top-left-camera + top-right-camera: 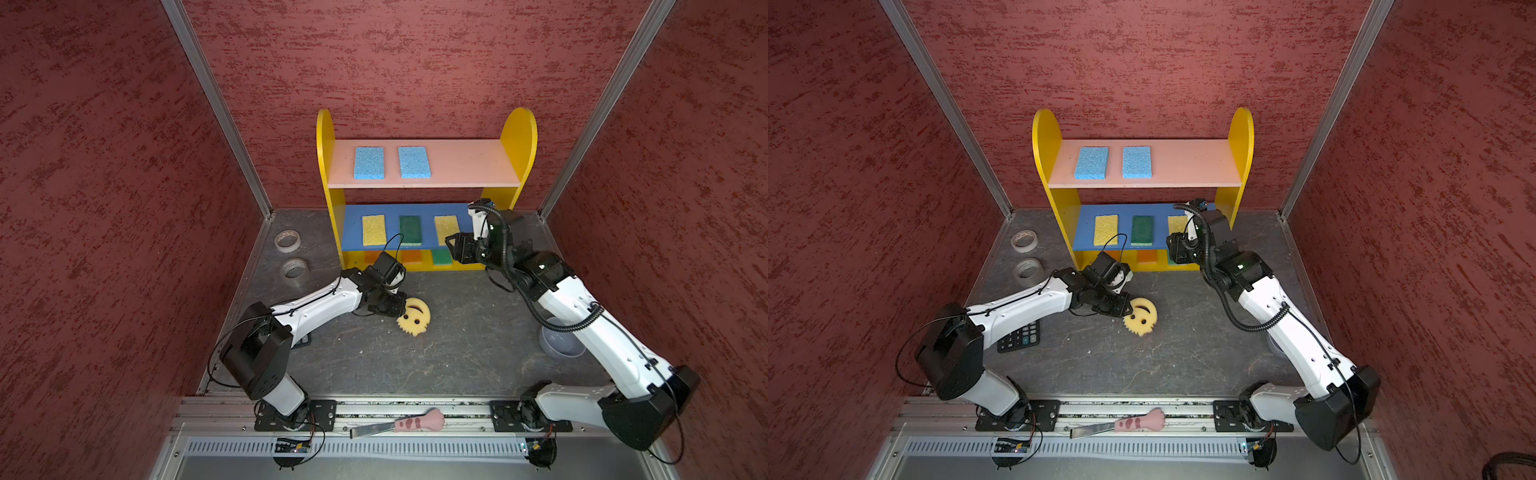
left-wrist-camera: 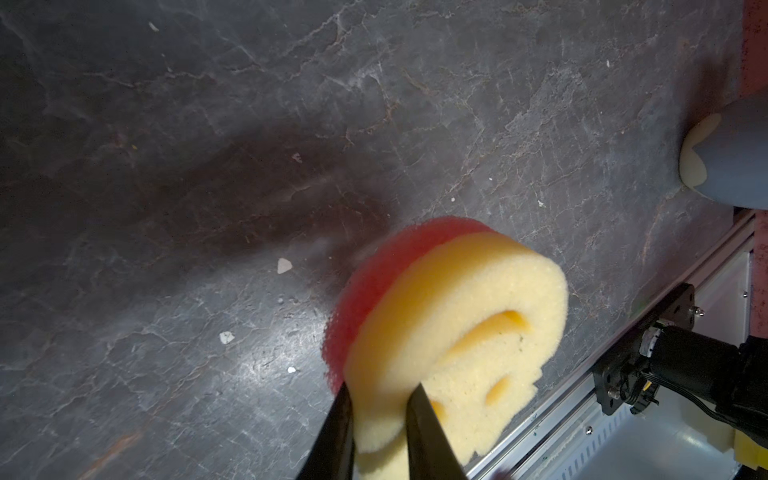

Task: Place and organize the cleaning sponges onto the shelf
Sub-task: 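Lower both grippers toward the yellow smiley sponge on the table, then grasp the yellow smiley sponge with the right gripper while the left withdraws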

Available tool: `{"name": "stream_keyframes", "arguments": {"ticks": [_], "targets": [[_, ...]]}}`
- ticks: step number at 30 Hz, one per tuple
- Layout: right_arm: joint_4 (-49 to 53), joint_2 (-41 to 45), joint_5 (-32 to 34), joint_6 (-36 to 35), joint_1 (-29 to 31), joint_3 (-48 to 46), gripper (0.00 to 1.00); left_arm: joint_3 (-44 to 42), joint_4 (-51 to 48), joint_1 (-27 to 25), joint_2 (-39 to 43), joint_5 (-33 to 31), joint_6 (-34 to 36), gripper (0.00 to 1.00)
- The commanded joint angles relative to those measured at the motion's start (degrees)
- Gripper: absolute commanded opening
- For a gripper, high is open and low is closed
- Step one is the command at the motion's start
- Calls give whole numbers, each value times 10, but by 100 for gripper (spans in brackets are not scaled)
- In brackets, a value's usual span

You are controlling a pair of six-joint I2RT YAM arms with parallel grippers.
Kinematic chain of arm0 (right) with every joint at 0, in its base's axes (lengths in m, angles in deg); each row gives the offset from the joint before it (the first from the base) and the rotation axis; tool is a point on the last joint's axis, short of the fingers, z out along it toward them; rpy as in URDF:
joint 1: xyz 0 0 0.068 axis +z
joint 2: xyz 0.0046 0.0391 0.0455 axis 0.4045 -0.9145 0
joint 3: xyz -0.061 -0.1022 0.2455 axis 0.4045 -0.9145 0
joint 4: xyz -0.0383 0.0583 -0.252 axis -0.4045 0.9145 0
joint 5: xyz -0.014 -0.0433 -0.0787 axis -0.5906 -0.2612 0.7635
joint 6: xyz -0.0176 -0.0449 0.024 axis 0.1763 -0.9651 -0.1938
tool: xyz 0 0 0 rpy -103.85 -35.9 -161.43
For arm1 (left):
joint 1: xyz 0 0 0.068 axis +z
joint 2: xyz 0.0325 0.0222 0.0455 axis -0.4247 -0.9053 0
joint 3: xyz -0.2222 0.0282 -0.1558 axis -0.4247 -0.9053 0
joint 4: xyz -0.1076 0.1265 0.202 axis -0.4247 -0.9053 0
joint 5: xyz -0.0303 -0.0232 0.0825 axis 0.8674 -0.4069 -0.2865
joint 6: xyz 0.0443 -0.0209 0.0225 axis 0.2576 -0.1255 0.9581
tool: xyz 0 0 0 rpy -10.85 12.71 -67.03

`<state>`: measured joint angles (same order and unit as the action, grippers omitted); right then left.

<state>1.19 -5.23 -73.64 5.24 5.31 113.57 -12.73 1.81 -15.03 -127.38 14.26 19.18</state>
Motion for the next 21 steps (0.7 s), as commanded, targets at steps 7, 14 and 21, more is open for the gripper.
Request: {"name": "stream_keyframes", "arguments": {"ticks": [7,14,21], "targets": [[-29,-14,-89,64,2,-127,65,4,-9,27,-21,-12,-26,71],[-49,-57,-122,85,47,-183,68,-14,-4,53,47,-42,-42,74],[-109,-152,-136,109,114,-180,70,-65,32,108,179,-56,-77,73]]}}
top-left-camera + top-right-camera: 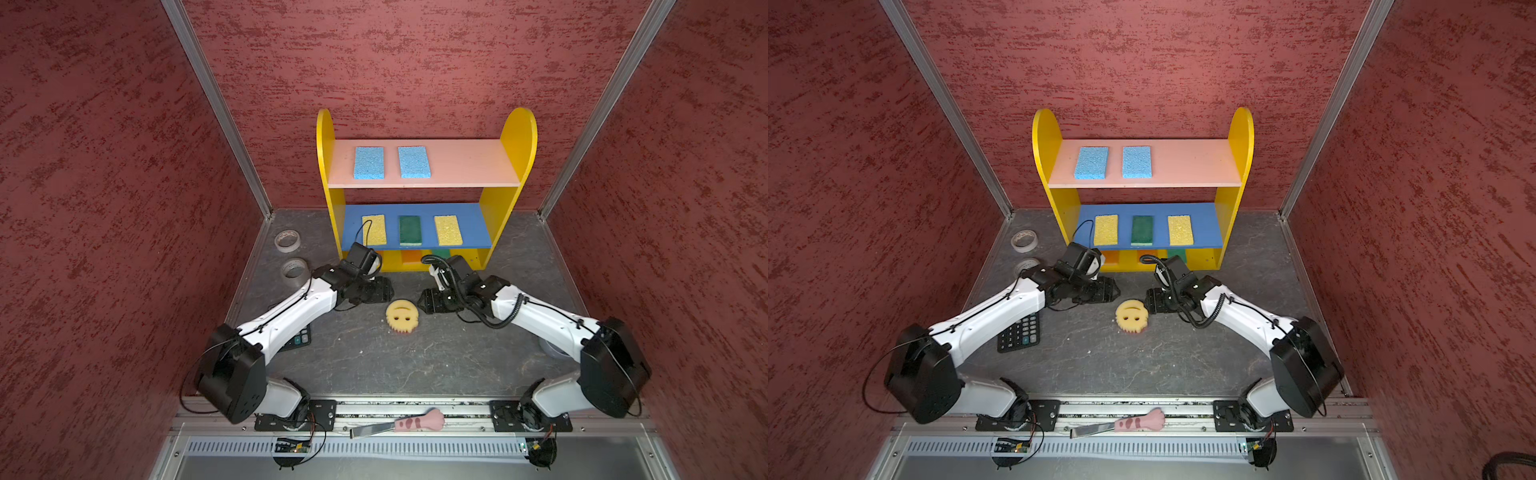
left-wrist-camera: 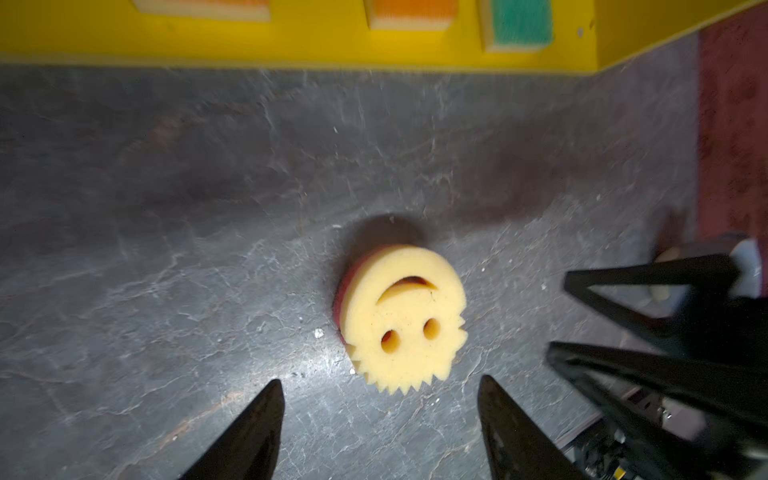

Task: Place and organize the cleaning sponges onto the shelf
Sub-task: 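Grasp the yellow smiley sponge with the right gripper while the left withdraws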

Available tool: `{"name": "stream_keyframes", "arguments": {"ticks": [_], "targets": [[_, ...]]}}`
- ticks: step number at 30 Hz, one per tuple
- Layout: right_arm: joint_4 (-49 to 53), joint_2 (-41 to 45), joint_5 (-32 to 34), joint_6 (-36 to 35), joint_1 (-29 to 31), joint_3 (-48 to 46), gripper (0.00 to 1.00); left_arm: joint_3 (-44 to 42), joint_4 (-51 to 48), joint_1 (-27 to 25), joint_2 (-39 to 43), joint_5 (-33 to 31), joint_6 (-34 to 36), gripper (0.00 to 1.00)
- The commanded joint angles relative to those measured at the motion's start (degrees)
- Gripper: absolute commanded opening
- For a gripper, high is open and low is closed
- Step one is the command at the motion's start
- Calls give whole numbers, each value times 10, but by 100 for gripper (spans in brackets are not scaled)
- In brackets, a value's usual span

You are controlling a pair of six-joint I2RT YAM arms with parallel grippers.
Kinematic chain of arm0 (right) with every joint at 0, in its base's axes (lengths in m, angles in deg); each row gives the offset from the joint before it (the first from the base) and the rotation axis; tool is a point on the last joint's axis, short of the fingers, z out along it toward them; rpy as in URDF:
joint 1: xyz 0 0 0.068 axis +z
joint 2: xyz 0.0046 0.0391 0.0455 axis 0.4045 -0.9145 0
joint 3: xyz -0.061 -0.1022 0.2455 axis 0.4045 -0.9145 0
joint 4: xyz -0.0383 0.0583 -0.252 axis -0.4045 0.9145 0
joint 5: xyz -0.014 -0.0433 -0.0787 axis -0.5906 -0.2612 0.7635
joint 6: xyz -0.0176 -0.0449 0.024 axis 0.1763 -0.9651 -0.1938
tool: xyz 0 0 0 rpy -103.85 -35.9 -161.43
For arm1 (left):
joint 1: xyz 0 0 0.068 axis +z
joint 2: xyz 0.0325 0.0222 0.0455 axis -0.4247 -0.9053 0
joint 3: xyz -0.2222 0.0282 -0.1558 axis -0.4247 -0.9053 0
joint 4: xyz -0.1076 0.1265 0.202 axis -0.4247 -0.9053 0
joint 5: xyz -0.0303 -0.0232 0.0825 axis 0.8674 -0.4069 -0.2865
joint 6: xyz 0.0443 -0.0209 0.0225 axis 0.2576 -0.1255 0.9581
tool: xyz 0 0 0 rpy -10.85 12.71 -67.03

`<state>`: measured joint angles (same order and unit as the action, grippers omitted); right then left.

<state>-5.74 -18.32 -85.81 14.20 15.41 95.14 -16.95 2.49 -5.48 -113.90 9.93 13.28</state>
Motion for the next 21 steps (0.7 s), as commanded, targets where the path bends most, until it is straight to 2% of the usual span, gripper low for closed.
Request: {"name": "stream_keyframes", "arguments": {"ticks": [1,4,8,12,18,21], "targets": [[-46,-31,-14,20,15,5,70,-34,33,17,66,-18,-17,73],[-38,-69,3,16,15,21,68,-53,32,36,125,-46,-19,73],[-64,-105,-3,23,15,23,60,-79,44,60,207,-72,-18,74],[-77,-136,-7,28,15,39,35,-97,50,85,275,-99,-19,74],[-66,-135,9,26,15,50,6,-89,27,136,288,-79,-17,74],[-28,-116,29,4,15,65,0,-88,28,154,287,-66,-20,74]]}}
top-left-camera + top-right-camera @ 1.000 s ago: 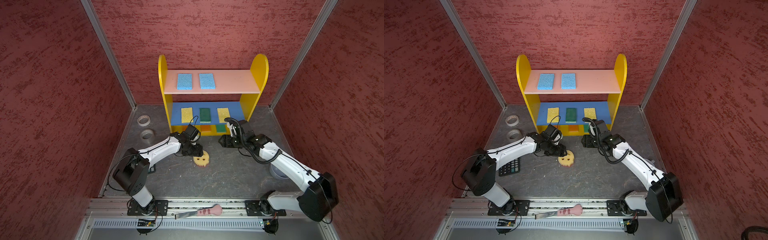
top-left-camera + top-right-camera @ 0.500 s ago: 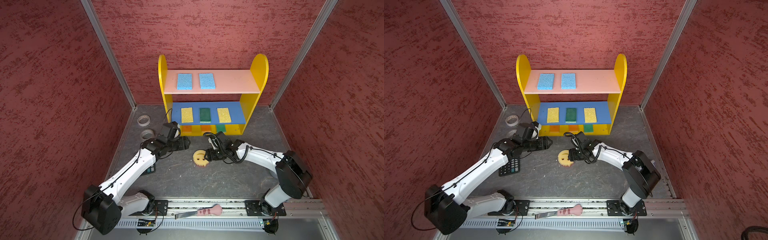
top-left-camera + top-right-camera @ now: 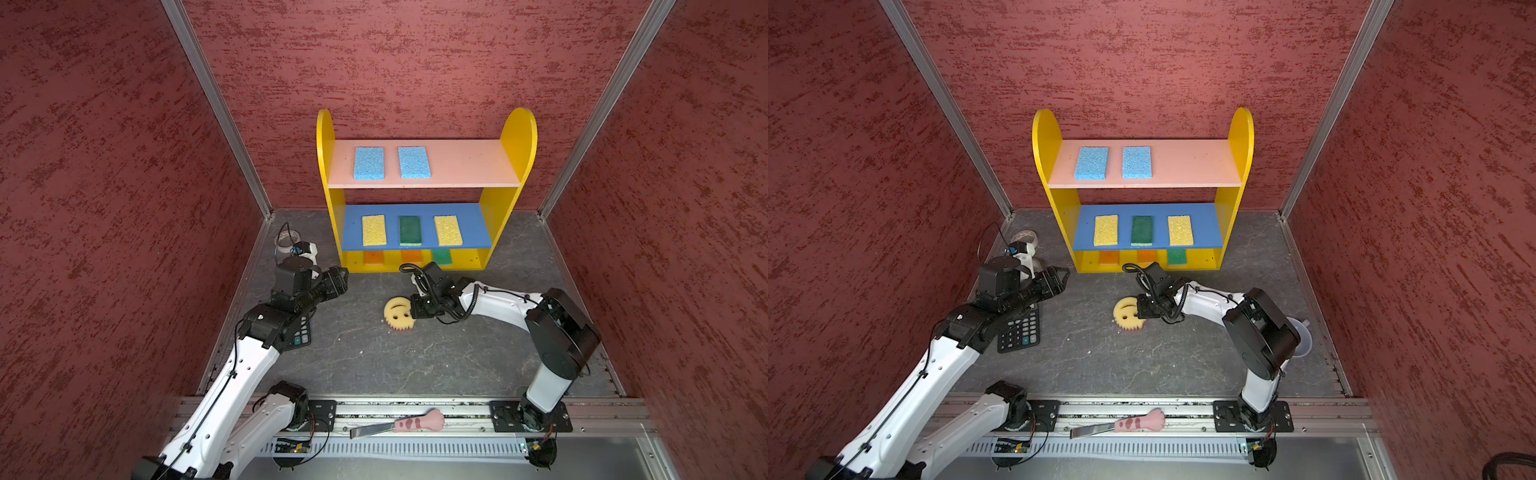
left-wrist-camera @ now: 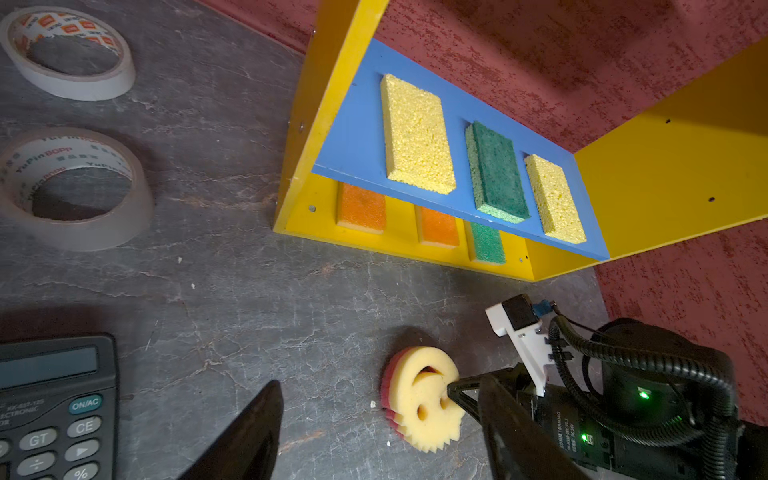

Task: Place and organize the cleaning sponges onto the shelf
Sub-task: 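Grasp the yellow smiley sponge with the right gripper while the left withdraws, then lift the smiley sponge up to the pink top shelf with the right gripper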

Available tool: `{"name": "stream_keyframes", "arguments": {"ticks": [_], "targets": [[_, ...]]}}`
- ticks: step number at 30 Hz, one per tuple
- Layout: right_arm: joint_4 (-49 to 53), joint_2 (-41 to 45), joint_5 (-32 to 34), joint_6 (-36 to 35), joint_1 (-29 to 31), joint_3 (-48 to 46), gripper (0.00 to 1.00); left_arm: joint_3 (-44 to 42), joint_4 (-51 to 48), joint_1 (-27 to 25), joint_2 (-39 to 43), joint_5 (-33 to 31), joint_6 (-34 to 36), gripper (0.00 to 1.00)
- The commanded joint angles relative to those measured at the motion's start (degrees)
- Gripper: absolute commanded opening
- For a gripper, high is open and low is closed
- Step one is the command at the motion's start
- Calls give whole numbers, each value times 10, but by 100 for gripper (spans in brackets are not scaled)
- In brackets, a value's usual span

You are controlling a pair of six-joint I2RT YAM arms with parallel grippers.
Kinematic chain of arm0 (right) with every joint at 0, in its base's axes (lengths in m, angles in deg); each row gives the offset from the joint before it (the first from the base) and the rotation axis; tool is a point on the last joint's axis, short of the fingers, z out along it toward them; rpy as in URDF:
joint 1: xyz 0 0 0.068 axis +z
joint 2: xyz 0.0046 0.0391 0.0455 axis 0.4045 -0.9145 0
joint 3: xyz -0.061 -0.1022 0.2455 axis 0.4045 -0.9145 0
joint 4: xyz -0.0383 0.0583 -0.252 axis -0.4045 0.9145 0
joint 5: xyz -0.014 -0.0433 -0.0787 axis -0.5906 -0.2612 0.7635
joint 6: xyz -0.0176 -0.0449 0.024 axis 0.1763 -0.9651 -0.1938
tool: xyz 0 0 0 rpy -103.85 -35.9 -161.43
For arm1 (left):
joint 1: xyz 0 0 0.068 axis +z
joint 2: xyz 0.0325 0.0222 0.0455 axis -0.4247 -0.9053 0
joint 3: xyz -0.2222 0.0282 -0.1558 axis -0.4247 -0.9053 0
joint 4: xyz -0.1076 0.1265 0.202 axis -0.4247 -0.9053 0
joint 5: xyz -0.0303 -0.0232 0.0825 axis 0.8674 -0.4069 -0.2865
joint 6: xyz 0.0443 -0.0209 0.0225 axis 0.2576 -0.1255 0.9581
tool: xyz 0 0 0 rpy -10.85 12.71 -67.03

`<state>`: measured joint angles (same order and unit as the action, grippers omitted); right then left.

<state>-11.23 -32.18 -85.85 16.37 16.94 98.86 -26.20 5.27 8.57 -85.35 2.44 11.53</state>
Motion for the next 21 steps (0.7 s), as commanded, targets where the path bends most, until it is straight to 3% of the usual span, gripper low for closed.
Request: {"name": "stream_keyframes", "arguments": {"ticks": [1,13,21], "targets": [[43,32,40,-26,0,36,0,2,4,19,1,15,-2,74],[213,202,218,-97,-8,171,0,13,11,36,2,28,-5,73],[269,231,299,-138,-28,323,0,25,6,42,-2,31,-4,73]]}}
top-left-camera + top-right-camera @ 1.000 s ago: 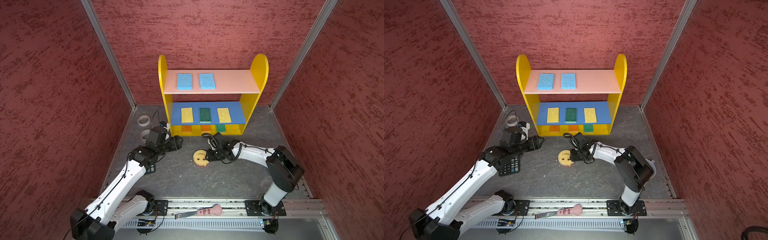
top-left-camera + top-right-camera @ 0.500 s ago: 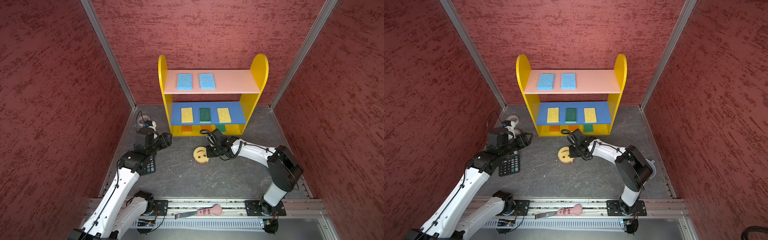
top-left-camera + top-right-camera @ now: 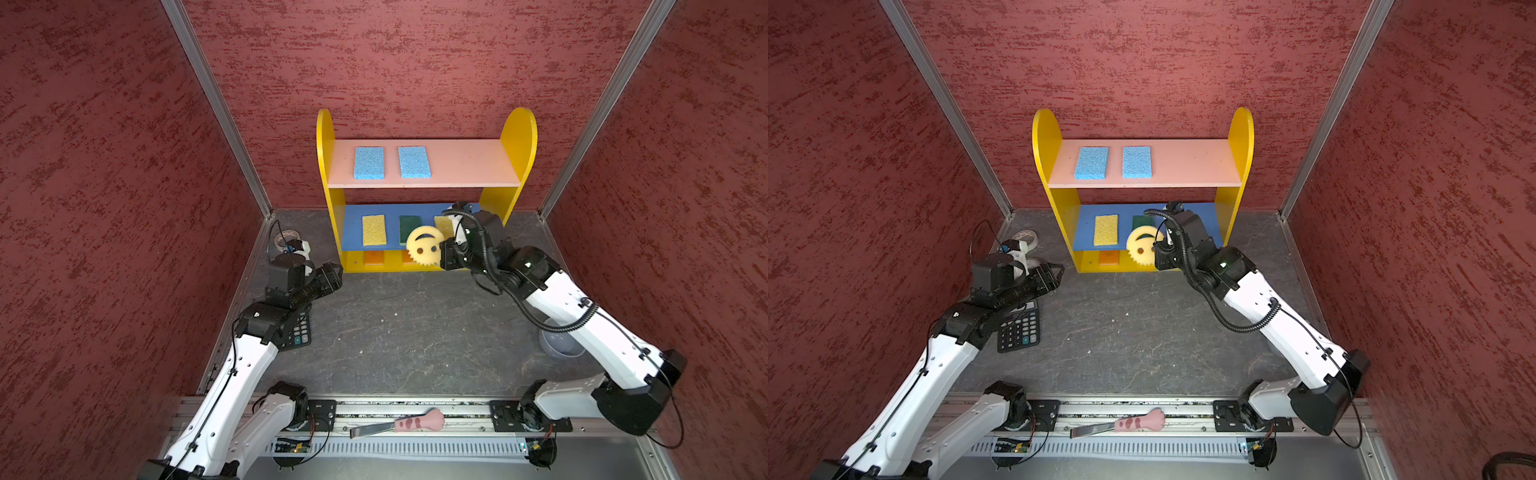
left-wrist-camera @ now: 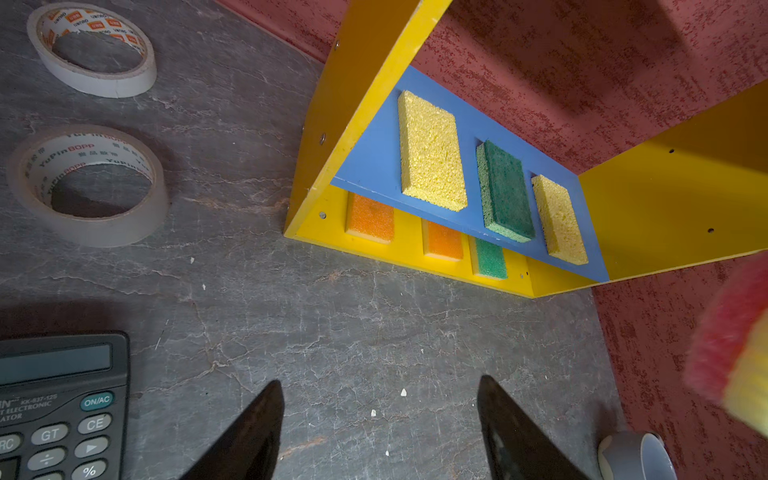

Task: Place and organize the cleaning sponges onto the shelf
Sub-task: 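Lift the smiley sponge up to the pink top shelf with the right gripper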

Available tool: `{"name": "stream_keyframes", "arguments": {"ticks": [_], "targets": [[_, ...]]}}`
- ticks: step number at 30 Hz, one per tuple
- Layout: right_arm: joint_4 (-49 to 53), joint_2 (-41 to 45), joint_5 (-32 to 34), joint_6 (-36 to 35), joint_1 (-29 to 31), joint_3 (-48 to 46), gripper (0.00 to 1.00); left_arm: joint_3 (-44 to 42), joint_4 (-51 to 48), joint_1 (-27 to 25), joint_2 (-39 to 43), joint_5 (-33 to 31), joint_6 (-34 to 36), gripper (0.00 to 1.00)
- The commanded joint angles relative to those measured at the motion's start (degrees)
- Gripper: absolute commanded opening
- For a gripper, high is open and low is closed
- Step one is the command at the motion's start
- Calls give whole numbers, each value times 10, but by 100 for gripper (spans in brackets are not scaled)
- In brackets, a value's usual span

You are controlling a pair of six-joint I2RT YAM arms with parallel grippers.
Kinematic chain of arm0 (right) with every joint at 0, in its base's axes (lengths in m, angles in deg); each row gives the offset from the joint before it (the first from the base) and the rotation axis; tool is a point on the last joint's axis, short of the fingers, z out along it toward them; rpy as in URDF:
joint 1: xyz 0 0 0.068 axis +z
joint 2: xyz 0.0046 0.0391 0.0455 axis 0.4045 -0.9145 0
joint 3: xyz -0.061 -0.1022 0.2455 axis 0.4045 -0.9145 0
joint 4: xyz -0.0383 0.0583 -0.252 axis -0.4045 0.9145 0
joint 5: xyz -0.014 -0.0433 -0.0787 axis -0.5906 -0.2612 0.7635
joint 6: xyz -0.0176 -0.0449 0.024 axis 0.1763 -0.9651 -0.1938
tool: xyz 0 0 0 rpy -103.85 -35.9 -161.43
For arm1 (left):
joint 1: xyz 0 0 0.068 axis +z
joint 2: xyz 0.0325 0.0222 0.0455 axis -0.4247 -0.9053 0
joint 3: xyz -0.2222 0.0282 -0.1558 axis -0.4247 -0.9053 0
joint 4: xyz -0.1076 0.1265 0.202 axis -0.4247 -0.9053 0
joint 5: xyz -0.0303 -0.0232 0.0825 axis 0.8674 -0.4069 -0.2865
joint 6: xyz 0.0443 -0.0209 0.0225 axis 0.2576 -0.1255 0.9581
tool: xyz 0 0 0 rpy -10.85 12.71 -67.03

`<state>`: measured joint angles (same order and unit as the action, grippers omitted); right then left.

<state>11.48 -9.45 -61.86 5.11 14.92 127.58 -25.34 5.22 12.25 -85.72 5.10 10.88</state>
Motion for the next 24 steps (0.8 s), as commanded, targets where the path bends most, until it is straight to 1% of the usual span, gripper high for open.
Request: {"name": "stream_keyframes", "arguments": {"ticks": [1,7,9,13,19,24], "targets": [[42,2,67,-32,-13,56,0,18,6,6,4,3,2,73],[22,-19,90,-56,-41,161,0,20,19,8,18,-3,-5,73],[5,-30,110,-59,-54,196,0,24,19,8,17,-3,-5,73],[-20,-59,110,-62,-88,262,0,32,7,8,14,-2,1,73],[33,-172,95,-63,-127,417,0,24,7,9,17,0,1,74],[81,-249,58,-50,-155,520,0,22,7,11,17,5,1,73]]}}
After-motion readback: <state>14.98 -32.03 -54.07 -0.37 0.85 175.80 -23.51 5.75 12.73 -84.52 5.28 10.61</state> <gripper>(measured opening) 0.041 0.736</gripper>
